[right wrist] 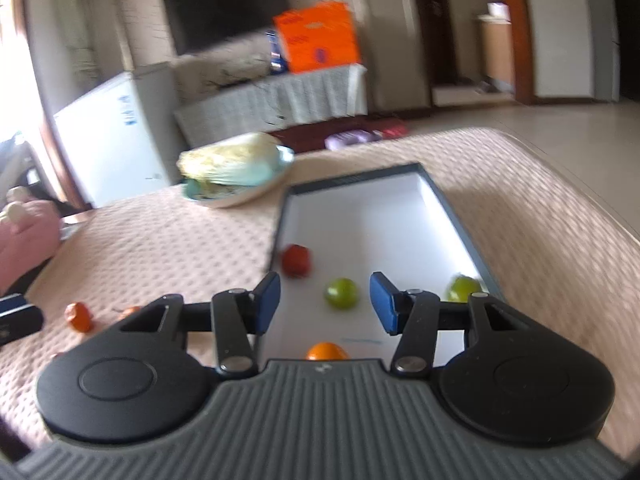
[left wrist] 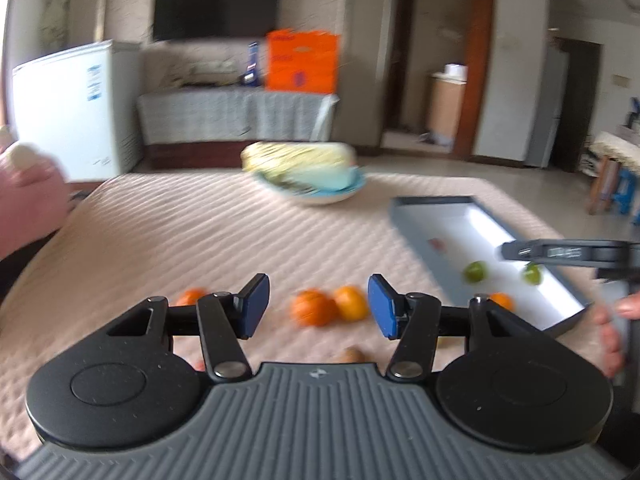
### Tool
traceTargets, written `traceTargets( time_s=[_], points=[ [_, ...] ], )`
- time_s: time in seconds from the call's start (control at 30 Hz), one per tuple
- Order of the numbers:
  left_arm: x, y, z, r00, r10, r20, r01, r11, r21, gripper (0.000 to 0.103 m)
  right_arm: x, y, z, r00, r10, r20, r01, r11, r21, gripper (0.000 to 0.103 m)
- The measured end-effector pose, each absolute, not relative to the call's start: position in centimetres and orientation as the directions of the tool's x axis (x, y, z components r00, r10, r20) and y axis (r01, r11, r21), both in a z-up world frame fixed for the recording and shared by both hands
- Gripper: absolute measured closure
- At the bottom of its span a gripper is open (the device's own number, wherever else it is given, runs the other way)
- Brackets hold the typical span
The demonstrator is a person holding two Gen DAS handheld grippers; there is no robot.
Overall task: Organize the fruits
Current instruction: 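Move both open tools back down toward the fruits on the quilt, then grasp the red apple with the left tool while the right tool grasps a brown kiwi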
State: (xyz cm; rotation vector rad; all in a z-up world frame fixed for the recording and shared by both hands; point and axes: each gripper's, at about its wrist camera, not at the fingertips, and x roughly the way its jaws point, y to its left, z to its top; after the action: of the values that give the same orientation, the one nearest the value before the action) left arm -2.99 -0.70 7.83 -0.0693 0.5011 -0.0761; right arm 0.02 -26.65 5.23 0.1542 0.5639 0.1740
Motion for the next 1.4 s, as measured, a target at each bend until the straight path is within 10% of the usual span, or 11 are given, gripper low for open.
traceTargets(
  time_s=[0.33,1.0,1.4],
  points=[
    [-4.4,2.3,3.4,0.816,-0.062,-0.575,0.032,0.998,-0.062,0.042,-1.9,-18.8,3.9,0.691,0.394,-0.606,-0.468,0.883,0.04,0.061],
    [-0.4,4.2,-0.1,0.758,-0.05,-0.65,-0.026,0.994,-0.106,0.044,0.2,-15.7,0.7,0.677,0.221,-0.702,-0.401,0.911,-0.099,0.072],
    [0.1,3.9,-0.5,0.769,-0.018,-0.638,-0.033,0.997,-0.068,0.065,0.2,-16.6,1.3,0.661,0.276,-0.698,-0.41,0.912,-0.027,0.077]
  ],
)
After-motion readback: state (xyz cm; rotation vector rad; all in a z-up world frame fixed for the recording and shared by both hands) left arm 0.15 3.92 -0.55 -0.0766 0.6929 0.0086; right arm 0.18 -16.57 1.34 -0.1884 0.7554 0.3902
